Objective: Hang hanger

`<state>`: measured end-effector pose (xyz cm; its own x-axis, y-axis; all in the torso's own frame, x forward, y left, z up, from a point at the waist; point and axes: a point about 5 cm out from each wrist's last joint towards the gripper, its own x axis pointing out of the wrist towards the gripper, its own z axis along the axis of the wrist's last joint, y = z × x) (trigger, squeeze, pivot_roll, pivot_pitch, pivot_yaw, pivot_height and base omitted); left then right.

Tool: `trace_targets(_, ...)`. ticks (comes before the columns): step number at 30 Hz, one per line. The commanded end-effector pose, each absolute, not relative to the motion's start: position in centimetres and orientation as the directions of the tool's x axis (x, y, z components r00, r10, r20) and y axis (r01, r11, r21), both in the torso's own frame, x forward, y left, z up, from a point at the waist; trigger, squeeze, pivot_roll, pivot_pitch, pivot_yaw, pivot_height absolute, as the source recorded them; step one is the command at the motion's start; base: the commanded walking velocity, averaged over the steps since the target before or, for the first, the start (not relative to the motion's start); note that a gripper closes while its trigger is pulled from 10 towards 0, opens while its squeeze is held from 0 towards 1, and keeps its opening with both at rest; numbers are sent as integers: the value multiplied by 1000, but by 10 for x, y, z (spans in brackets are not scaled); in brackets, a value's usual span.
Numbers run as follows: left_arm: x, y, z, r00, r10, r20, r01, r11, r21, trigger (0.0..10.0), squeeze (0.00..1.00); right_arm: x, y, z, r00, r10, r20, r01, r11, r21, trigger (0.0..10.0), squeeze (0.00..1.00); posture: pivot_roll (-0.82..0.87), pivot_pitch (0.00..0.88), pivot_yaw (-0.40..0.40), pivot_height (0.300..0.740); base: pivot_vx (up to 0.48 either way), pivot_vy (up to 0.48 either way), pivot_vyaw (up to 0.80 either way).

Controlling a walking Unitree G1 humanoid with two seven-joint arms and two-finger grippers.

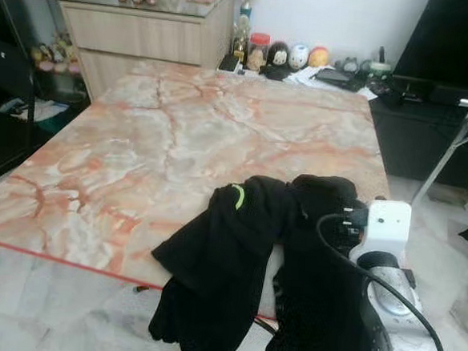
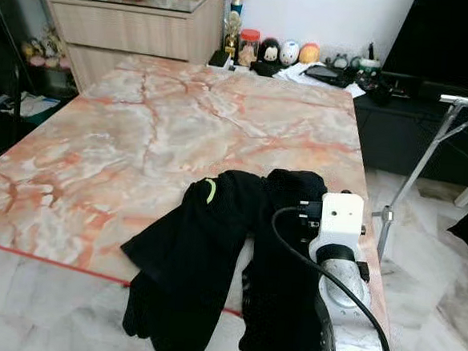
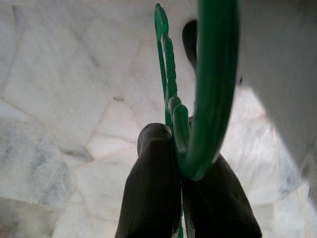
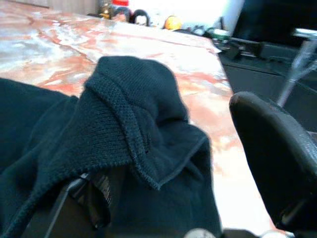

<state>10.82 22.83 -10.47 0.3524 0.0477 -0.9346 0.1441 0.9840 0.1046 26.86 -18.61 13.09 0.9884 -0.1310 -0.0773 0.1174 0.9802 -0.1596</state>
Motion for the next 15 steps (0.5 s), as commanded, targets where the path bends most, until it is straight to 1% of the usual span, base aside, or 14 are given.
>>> trace_targets(1, 111, 228, -104, 361, 45, -931, 145, 984, 103, 10000, 0, 269, -186, 136, 990, -132, -56, 121, 979, -166, 10000, 0, -52, 0, -15, 740, -274, 0, 0)
trace_targets(10, 112, 227, -104, 362, 39, -931, 147, 984, 99, 10000, 0, 269, -192, 131, 984, -156, -88, 138, 973, -186, 10000, 0, -53, 0, -13, 740, -274, 0, 0)
trace_targets(15, 110, 230, -104, 349, 44, -936, 157, 982, 105, 10000, 0, 269, -193, 130, 983, -160, -95, 139, 972, -190, 10000, 0, -52, 0, -13, 740, 0, 0, 0)
